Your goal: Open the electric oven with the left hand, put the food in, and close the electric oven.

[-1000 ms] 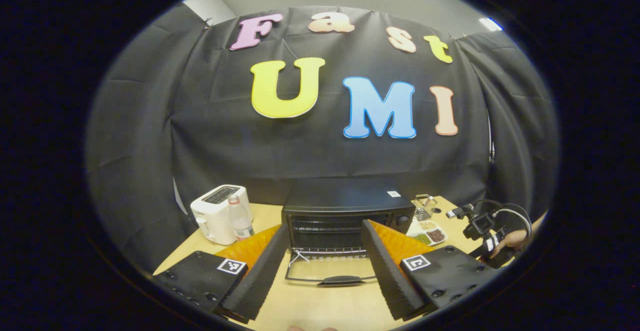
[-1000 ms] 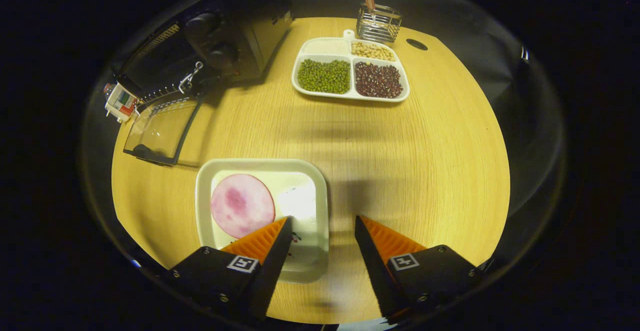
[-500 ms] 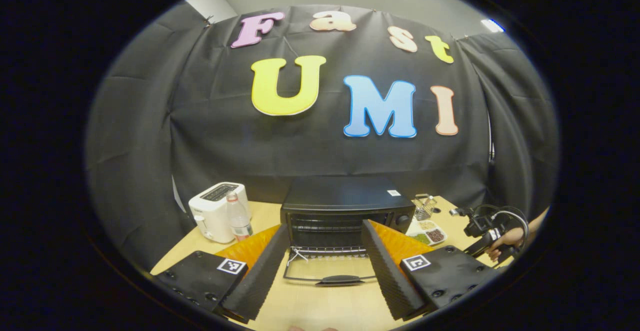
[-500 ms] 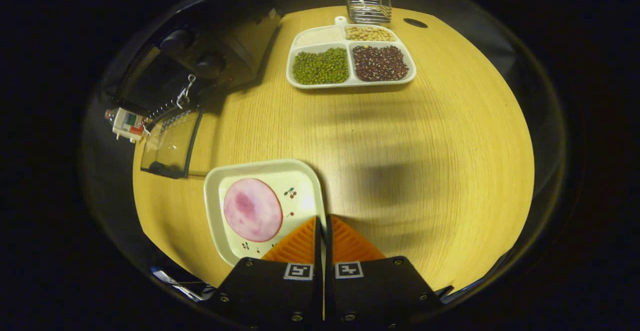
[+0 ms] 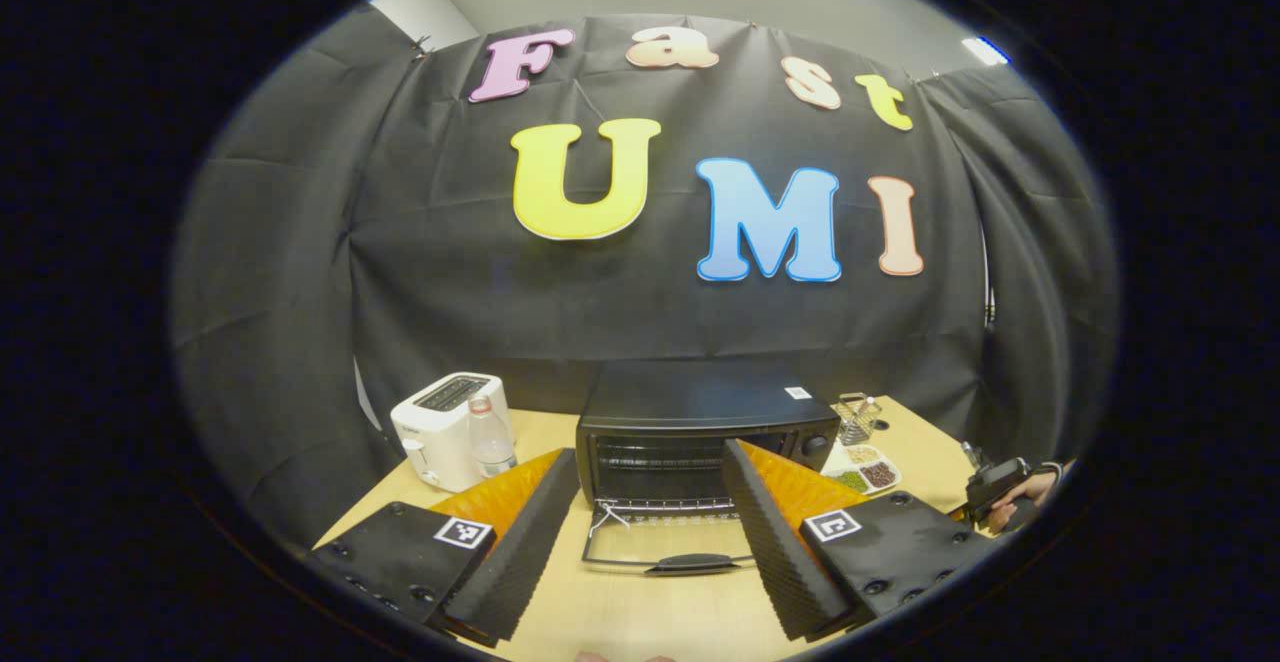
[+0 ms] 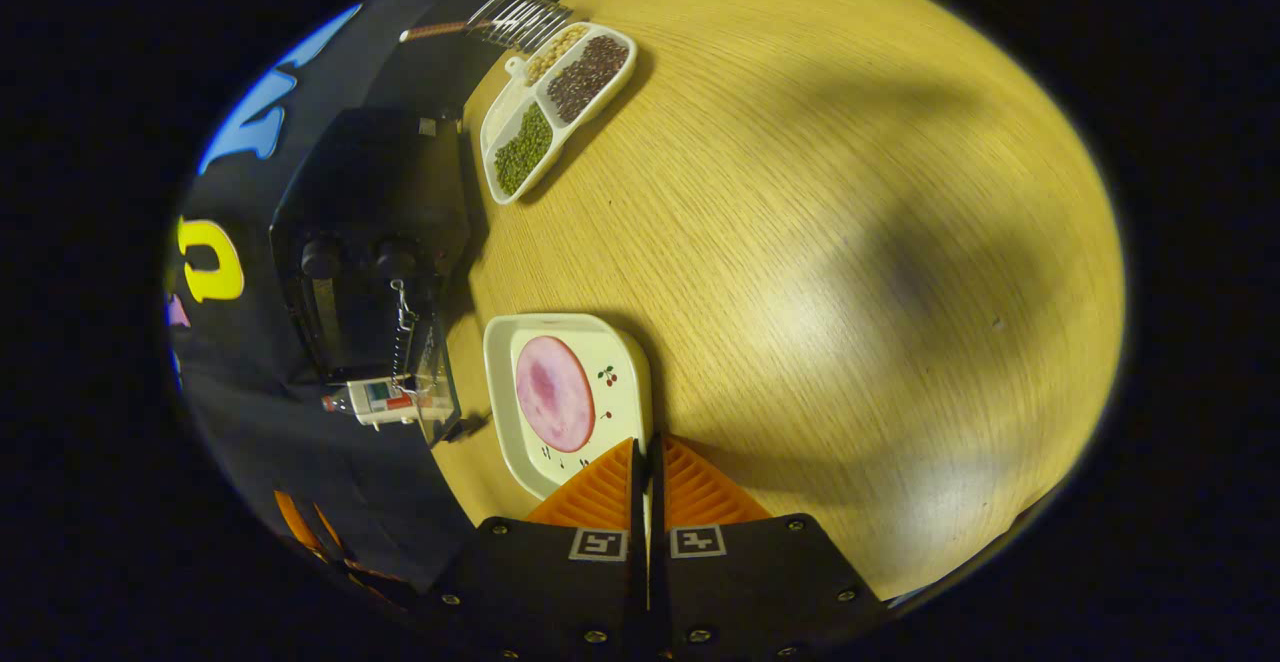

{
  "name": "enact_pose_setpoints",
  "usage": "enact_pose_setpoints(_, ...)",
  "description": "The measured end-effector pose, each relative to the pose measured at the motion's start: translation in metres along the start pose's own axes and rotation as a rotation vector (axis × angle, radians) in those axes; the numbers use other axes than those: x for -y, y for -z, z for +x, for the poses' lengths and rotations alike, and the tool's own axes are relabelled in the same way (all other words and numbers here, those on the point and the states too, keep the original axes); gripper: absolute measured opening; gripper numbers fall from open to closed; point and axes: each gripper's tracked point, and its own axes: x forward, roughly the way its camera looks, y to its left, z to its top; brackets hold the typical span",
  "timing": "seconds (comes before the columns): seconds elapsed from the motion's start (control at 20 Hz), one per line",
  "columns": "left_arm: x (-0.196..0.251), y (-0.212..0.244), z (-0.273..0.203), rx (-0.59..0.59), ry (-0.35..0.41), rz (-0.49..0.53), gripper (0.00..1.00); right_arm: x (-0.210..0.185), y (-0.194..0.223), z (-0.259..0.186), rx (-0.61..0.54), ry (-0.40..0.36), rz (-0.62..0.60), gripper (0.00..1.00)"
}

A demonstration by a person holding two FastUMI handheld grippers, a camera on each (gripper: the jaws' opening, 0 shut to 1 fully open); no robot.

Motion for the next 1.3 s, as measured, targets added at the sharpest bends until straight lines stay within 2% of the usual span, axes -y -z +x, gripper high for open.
enact_pose_setpoints(0.05,0.0,-0.001,0.0,-0.001,0.002,-0.003,0.92,0.0,0.0,-0.002,0.009,-0.019,0.021,0.01)
enact_pose_setpoints(0.2,0.002,-0.004,0.001,0.005,0.008,-0.005,1.0,-0.003,0.003,-0.005,0.033,-0.056,0.059,0.01)
enact_pose_setpoints(0.45,0.001,-0.01,-0.001,0.025,0.01,-0.019,1.0,-0.018,0.017,-0.022,0.067,-0.11,0.062,0.01)
enact_pose_setpoints(0.95,-0.01,-0.022,0.005,0.053,0.035,-0.028,1.0,-0.096,0.048,-0.034,0.13,-0.232,0.031,0.01)
enact_pose_setpoints(1.3,-0.032,-0.034,0.012,0.084,0.058,-0.033,0.98,-0.159,0.056,-0.021,0.198,-0.257,0.068,0.01)
